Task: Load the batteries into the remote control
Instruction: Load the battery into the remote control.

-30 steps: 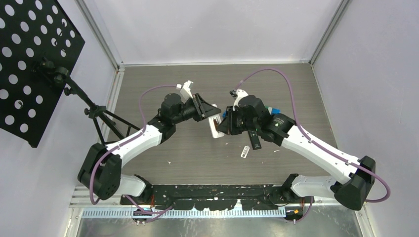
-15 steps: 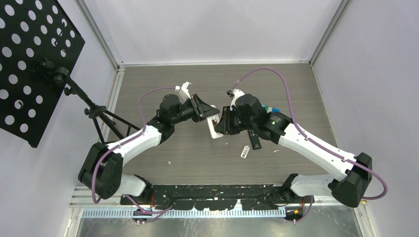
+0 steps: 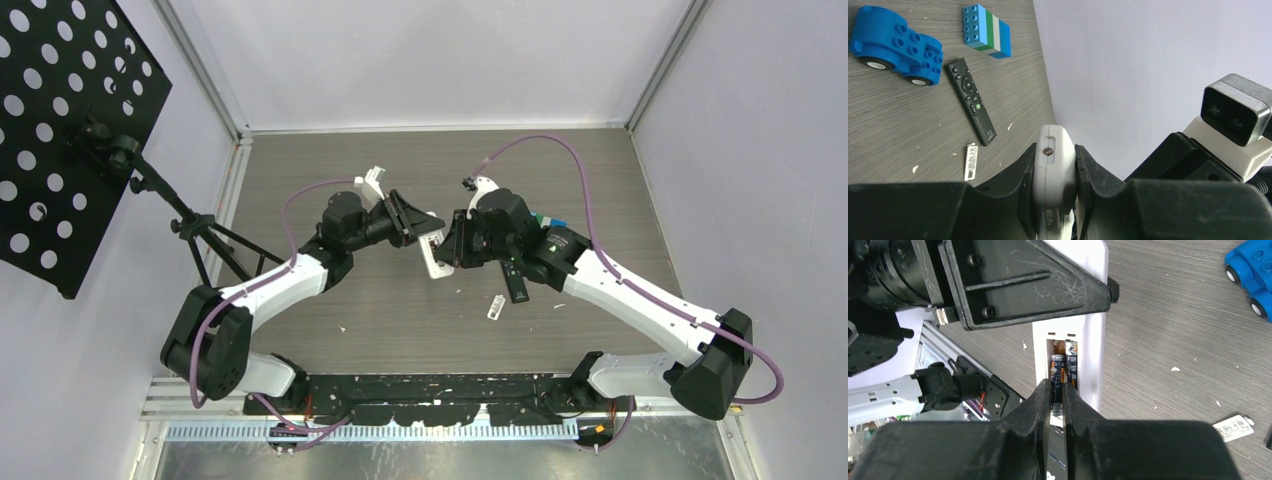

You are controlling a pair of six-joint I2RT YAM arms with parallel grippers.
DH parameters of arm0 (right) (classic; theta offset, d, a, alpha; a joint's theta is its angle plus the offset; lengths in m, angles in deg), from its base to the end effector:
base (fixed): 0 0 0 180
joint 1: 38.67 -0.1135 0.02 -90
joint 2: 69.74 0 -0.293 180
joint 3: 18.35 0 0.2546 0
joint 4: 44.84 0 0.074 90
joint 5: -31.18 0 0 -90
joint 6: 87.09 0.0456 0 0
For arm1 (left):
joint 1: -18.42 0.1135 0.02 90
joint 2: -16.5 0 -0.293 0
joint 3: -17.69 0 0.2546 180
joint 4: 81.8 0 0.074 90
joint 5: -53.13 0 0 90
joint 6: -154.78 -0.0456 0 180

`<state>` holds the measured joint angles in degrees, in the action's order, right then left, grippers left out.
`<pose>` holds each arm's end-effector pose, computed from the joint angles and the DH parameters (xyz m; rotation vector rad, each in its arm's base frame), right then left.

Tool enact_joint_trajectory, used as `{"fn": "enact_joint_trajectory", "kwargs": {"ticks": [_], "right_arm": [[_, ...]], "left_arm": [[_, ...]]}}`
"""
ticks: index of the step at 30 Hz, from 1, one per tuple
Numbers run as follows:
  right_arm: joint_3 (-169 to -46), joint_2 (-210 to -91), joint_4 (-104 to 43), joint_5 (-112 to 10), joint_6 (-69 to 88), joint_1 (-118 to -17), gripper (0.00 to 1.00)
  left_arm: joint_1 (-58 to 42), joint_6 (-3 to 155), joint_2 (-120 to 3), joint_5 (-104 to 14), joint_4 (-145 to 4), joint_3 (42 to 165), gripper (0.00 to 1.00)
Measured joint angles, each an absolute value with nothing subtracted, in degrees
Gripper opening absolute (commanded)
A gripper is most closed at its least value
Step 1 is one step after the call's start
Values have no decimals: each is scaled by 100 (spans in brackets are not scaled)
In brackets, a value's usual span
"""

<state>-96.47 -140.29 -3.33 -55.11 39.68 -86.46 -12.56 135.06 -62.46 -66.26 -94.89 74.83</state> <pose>0.1819 0.2049 0.3566 -0.2614 2.2949 0.8825 0.2565 -0.1801 0.2892 -0.2484 2.0327 -1.6577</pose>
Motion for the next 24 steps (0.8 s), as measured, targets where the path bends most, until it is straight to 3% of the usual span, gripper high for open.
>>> {"fn": "enact_joint_trajectory", "kwargs": {"ticks": [4, 12, 19, 24], "right_arm": [[-9675, -14127, -399, -5640, 4093, -8646, 20], [-9795, -14302, -434, -5815, 4342, -8688, 41], [-9610, -13841, -622, -5931, 4622, -8616, 52], [-9159, -13178, -1022, -6001, 5022, -8579, 77]], "left_arm": [[-1238, 13629, -6285, -6630, -9585, 7417, 0], [-1197, 13686, -6291, -6536, -9579, 7332, 0], [-1136, 13961, -6289, -6571, -9836, 7188, 0], [-1068, 14228, -6285, -6552, -9994, 7157, 0]]}}
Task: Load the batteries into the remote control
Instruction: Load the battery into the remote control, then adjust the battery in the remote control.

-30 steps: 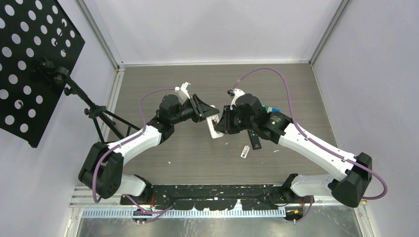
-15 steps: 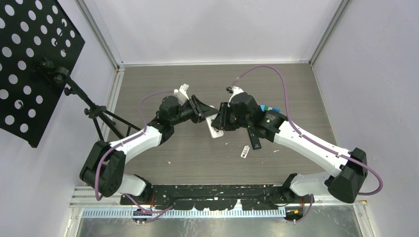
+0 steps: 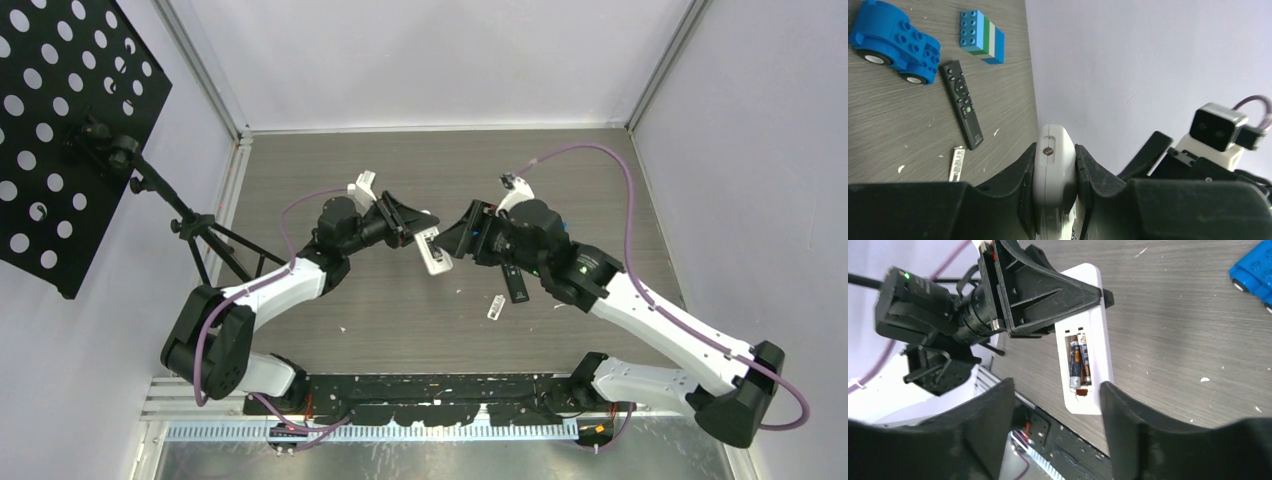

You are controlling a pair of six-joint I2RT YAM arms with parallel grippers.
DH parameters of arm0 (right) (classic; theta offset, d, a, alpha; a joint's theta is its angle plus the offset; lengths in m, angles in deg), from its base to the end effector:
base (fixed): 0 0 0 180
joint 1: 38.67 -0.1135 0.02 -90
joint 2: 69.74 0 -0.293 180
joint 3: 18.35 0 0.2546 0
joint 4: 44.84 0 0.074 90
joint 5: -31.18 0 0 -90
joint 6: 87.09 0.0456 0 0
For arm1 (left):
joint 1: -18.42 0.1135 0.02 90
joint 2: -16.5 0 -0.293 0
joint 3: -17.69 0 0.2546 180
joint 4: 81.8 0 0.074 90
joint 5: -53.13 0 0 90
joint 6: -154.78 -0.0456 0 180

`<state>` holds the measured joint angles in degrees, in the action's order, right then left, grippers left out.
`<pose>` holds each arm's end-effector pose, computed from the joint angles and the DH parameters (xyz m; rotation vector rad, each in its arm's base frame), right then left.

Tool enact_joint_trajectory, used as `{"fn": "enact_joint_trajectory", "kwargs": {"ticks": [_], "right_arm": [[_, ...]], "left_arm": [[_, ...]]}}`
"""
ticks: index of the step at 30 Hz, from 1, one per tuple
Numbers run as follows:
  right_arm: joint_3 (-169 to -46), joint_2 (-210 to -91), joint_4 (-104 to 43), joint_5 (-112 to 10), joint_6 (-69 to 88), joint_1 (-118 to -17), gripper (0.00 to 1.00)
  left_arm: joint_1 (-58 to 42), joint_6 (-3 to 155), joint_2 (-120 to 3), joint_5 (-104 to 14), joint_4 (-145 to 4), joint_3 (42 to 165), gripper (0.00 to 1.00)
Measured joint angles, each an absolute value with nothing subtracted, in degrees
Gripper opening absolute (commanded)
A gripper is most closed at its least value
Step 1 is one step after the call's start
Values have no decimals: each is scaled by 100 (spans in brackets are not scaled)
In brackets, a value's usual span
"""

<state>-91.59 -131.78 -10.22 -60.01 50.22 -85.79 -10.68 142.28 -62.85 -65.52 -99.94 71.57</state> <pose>0.1654 0.1768 0.3742 0.0181 2.1352 1.0139 0.2592 -0.1693 0.2774 -0.4097 2.0063 -1.7139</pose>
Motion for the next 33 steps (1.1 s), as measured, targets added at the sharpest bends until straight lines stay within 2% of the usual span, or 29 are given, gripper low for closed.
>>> {"fn": "enact_joint_trajectory", "kwargs": {"ticks": [1, 4, 10, 17, 22, 27, 33], "right_arm": [[-9044, -13028, -1074, -6088, 5159, -8579, 82], [-8600, -12510, -1216, -6453, 5616, -8581, 86], [-7621, -11469, -1761, -6954, 6744, -8572, 88], [-7028, -11589, -2921, -6919, 7813, -8570, 88], [-6996, -11944, -3715, -6805, 7983, -8570, 88], [-7061, -12201, -4012, -6694, 7920, -8570, 79], [-7079, -12317, -4080, -6598, 7832, -8565, 55]], "left_arm": [[-1064, 14282, -6280, -6530, -10062, 7142, 0], [-1053, 14547, -6263, -6401, -10269, 7085, 0], [-1072, 15168, -6263, -6051, -10792, 7004, 0], [-1247, 15834, -6311, -5612, -11449, 6963, 0], [-1352, 16055, -6370, -5503, -11675, 6963, 0], [-1413, 16090, -6458, -5476, -11782, 6963, 0], [-1424, 16158, -6556, -5455, -11863, 6963, 0]]}}
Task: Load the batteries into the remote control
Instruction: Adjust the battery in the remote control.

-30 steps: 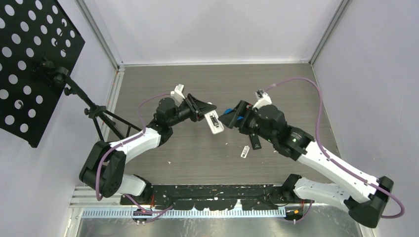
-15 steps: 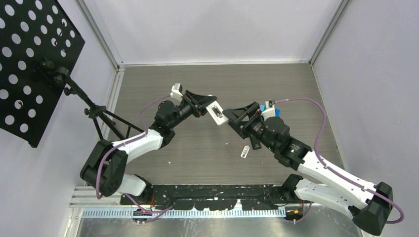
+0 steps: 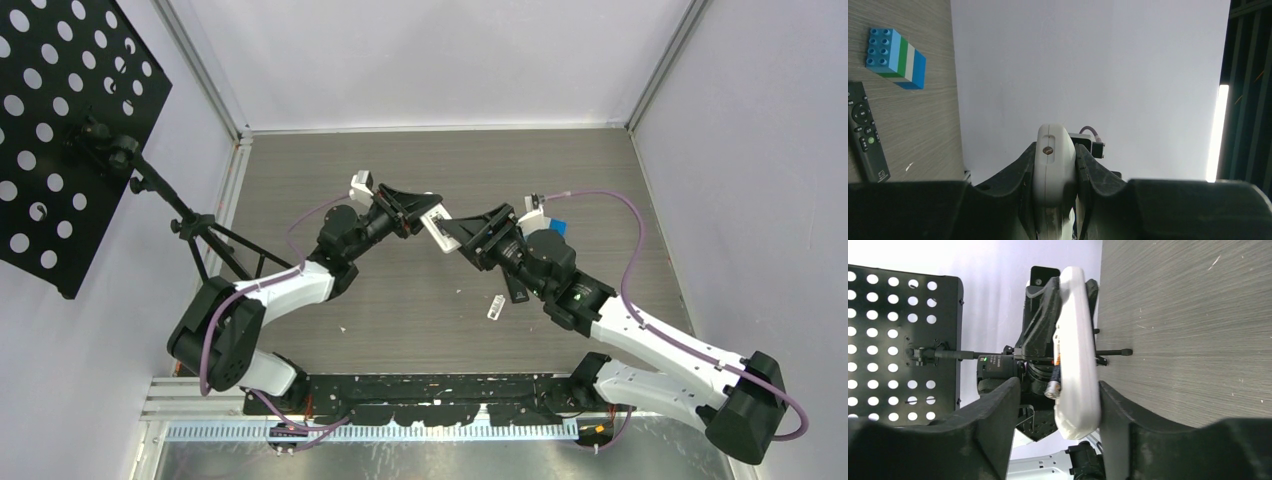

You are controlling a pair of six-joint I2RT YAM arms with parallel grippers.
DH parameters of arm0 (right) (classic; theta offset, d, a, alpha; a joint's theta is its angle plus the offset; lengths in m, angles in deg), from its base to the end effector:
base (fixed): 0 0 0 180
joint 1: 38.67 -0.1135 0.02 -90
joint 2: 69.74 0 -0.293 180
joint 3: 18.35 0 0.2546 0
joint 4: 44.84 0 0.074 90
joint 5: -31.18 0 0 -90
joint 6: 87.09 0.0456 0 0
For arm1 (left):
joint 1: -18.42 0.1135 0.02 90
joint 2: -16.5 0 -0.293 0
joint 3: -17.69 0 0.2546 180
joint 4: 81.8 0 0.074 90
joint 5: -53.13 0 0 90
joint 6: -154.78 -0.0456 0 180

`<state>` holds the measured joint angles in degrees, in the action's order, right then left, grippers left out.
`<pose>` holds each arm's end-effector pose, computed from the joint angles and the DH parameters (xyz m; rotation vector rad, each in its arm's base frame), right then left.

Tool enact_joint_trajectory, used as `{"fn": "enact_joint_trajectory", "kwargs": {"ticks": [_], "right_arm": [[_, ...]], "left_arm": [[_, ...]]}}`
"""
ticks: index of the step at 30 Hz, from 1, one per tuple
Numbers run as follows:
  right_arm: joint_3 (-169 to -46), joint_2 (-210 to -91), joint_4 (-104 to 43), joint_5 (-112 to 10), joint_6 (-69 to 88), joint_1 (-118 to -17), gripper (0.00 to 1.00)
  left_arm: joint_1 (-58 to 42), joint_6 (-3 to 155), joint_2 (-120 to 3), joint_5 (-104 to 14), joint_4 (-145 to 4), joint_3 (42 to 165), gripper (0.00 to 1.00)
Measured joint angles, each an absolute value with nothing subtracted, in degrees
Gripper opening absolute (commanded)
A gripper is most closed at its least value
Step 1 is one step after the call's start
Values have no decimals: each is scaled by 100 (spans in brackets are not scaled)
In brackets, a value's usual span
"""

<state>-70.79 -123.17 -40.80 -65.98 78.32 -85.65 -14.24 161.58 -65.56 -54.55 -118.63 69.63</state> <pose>0.1534 0.1561 0.3340 0.5699 1.8081 1.4619 0.2589 -0.1824 0.2897 -0.6940 1.7050 -1.9644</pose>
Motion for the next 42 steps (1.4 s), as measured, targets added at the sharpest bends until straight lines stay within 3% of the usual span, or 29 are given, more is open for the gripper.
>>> {"fn": "enact_joint_trajectory", "kwargs": {"ticks": [11, 18, 27, 29, 33, 35, 39, 42], "right_arm": [[-7295, -12639, -3903, -6525, 7813, -8504, 35], [-7341, -12730, -3927, -6512, 7837, -8469, 28], [-7485, -13091, -4001, -6449, 7854, -8434, 28], [-7487, -13109, -4023, -6429, 7854, -8430, 36], [-7479, -13106, -4023, -6414, 7795, -8421, 70], [-7391, -13069, -4097, -6359, 7714, -8419, 76], [-6884, -12636, -4550, -6115, 7518, -8351, 77], [-6578, -12298, -5011, -5870, 7432, -8314, 68]], "left_arm": [[-1426, 16274, -6643, -5455, -12000, 7035, 0], [-1418, 16274, -6643, -5422, -12018, 7041, 0], [-1400, 16219, -6643, -5369, -11933, 7063, 0], [-1391, 16219, -6643, -5363, -11933, 7063, 0], [-1400, 16079, -6632, -5378, -11865, 7072, 0], [-1477, 15874, -6593, -5448, -11790, 7081, 0], [-1538, 15495, -6442, -5621, -11622, 7083, 0], [-1527, 15275, -6339, -5726, -11607, 7085, 0]]}}
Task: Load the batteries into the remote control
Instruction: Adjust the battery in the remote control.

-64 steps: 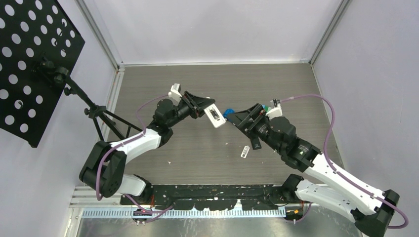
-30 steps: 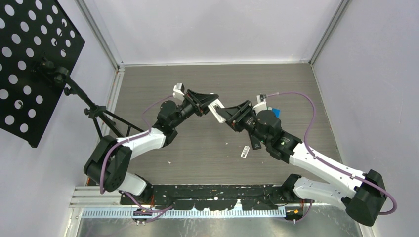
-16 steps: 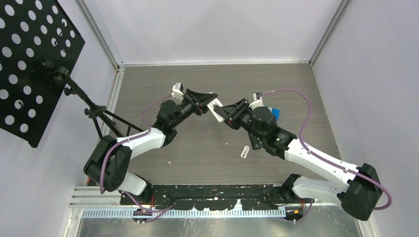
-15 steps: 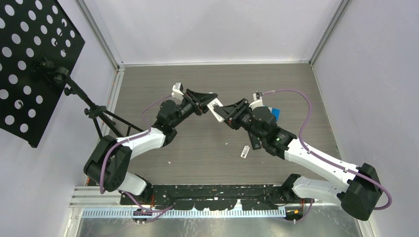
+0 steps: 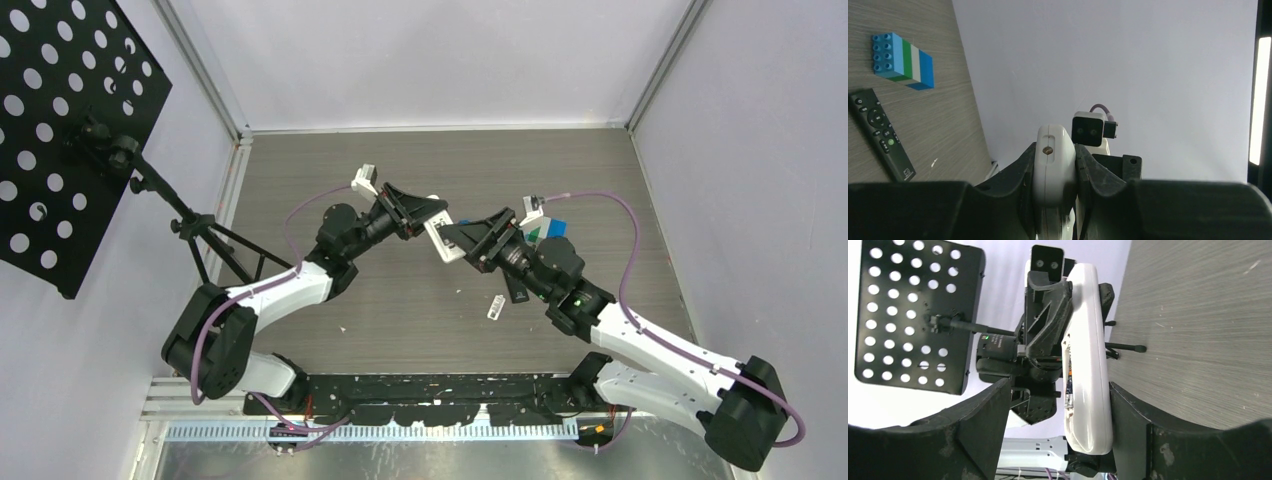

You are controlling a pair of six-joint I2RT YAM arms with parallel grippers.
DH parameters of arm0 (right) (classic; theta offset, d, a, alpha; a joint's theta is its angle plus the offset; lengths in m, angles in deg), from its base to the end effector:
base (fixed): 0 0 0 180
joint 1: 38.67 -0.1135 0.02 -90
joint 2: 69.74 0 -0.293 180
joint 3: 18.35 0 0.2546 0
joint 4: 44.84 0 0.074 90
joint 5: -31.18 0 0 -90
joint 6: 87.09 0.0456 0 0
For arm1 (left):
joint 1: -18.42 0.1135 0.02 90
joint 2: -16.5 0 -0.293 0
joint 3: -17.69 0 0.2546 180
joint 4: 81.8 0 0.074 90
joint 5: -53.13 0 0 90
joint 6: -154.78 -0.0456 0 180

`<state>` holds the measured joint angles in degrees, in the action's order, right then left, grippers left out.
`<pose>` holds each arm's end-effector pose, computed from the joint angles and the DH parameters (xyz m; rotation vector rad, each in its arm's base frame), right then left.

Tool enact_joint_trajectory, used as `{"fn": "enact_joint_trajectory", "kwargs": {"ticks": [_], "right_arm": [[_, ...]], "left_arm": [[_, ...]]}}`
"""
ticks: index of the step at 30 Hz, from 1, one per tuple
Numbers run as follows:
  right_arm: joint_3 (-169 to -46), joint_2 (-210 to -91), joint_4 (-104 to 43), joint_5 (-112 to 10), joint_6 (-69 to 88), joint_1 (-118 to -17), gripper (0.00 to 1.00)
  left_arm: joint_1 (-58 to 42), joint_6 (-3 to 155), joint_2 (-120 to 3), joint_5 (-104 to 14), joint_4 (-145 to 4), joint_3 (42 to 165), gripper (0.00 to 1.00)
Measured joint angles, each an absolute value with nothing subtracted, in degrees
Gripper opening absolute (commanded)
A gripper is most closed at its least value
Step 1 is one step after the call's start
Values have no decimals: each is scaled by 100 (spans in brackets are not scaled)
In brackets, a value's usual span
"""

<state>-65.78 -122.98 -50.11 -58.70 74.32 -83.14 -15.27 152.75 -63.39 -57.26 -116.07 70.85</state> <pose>0.1552 0.1525 0.3213 0.4222 1.7706 1.5291 0.2505 -0.1861 0.3028 -0.4809 1.7291 -1.9058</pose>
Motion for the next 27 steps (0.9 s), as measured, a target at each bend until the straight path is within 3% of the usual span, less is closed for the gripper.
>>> {"fn": "enact_joint_trajectory", "kwargs": {"ticks": [11, 13, 15, 16, 18, 20, 23, 27], "right_arm": [[-6279, -12171, -5345, -5520, 7146, -8273, 24], [-6283, -12195, -5347, -5498, 7137, -8268, 21], [-6303, -12219, -5317, -5496, 7092, -8268, 24], [-6331, -12241, -5271, -5498, 7076, -8268, 33], [-6388, -12271, -5183, -5513, 7048, -8268, 60], [-6456, -12289, -5015, -5542, 6982, -8266, 73], [-6456, -12282, -4838, -5581, 6921, -8240, 77], [-6303, -12182, -5081, -5516, 6963, -8159, 75]], "left_arm": [[-1520, 14997, -6189, -6053, -11635, 7148, 0], [-1509, 14980, -6182, -6080, -11631, 7148, 0], [-1501, 14962, -6180, -6093, -11611, 7148, 0], [-1492, 14956, -6180, -6095, -11600, 7148, 0], [-1479, 14942, -6171, -6097, -11554, 7151, 0], [-1479, 14809, -6136, -6097, -11428, 7168, 0], [-1477, 14542, -6036, -6130, -11178, 7192, 0], [-1442, 14226, -5817, -6178, -10879, 7221, 0]]}}
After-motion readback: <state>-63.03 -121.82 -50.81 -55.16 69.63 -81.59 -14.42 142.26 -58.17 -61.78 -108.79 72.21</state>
